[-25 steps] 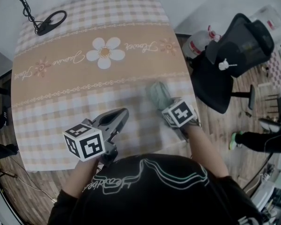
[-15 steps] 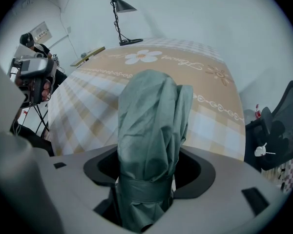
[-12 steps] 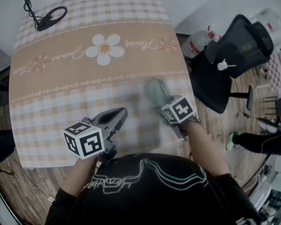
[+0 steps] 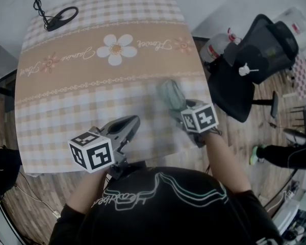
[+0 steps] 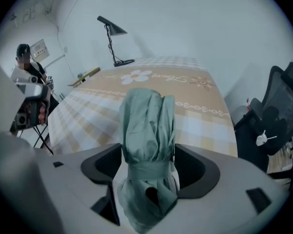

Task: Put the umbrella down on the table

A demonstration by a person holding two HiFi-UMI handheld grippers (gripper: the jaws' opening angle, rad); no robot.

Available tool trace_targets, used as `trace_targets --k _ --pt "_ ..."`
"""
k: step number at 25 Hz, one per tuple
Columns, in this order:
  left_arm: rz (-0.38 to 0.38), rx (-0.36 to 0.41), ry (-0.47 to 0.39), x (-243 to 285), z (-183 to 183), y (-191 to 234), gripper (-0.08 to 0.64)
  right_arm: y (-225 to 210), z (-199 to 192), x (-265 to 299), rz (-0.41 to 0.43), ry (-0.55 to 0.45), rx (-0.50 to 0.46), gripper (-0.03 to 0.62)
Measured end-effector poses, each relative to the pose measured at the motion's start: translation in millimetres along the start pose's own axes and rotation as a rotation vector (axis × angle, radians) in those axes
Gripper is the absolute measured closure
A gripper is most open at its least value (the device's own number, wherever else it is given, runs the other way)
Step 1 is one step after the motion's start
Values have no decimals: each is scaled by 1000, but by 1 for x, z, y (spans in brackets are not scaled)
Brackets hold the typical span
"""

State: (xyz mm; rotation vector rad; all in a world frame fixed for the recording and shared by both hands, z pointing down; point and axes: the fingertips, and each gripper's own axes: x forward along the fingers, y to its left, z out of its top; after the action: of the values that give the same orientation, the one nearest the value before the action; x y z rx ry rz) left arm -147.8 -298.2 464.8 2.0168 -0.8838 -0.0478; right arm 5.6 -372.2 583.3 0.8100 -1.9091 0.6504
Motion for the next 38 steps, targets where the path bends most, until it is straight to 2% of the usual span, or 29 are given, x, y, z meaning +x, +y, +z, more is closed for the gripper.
trace_targets --k 4,9,15,21,24,28,31,34,38 --pt "16 12 -8 -7 -9 -14 563 2 12 -36 42 -165 95 264" --pt "20 29 -34 -18 -22 -42 563 17 19 -96 189 -405 237 265" --pt "-8 72 -59 -26 -37 -90 563 53 13 -183 379 -662 256 267" --pt "-15 130 -81 -31 -93 -147 563 97 -54 -240 472 -775 126 288" --pt "-30 164 -92 -46 -110 -166 563 128 -76 -266 588 -834 131 326" --pt "-49 202 -91 -42 -128 -210 563 131 -105 -316 676 -916 145 525" --pt "-71 237 -106 -46 -141 -236 563 143 -123 -345 731 -958 122 567" --pt "-83 240 -104 -48 -126 -248 563 151 -112 -357 744 -953 94 578" --pt "-97 277 -123 -44 -123 -270 563 152 -120 -359 705 -924 17 578"
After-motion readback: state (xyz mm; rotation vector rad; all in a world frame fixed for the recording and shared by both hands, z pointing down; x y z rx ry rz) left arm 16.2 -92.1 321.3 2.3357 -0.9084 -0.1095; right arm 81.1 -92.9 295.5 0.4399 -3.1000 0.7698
